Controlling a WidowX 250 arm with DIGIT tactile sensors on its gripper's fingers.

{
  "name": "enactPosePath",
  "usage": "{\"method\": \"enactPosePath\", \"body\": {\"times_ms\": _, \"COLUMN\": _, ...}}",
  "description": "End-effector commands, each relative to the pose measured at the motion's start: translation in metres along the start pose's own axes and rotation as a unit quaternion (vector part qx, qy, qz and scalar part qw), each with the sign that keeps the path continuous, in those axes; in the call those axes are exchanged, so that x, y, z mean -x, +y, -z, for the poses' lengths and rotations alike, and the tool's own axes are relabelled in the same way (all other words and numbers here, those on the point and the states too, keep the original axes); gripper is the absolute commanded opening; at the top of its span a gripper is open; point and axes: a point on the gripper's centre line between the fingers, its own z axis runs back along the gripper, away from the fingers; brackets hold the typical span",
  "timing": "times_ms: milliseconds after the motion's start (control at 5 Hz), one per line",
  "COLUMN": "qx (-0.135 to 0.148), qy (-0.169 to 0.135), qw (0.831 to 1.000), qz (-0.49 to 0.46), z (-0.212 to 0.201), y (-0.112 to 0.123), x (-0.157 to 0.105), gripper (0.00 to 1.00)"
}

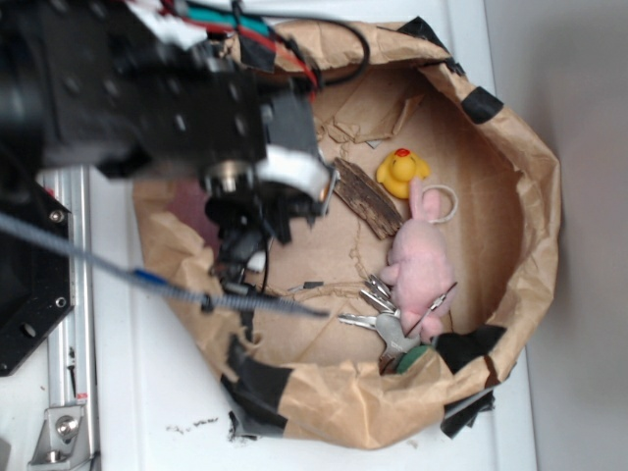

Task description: Grab the white paper.

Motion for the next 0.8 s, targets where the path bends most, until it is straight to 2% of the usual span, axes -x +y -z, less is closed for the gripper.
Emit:
{"method": "enactPosePath", "body": {"times_ms": 0, "qx": 0.021, "qy": -0.019, "qw": 1.000, "qz": 0.009, "z": 0.008, "y": 0.008, "x": -0.001, "gripper": 1.00}}
{"method": "enactPosePath", "body": {"times_ms": 200, "qx": 0.029, "qy": -0.033, "qw": 0.999, "qz": -0.001, "z": 0.012, "y": 0.011, "x": -0.008, "gripper": 1.00}}
{"method": "enactPosePath", "body": {"times_ms": 400, "qx": 0.005, "qy": -0.014, "qw": 1.000, "qz": 0.009, "z": 0.024, "y": 0.010, "x": -0.017, "gripper": 1.00}}
{"method": "enactPosePath", "body": {"times_ms": 600, "qx": 0.011, "qy": 0.003, "qw": 1.000, "qz": 0.008, "z": 0.027, "y": 0.015, "x": -0.023, "gripper": 1.00}}
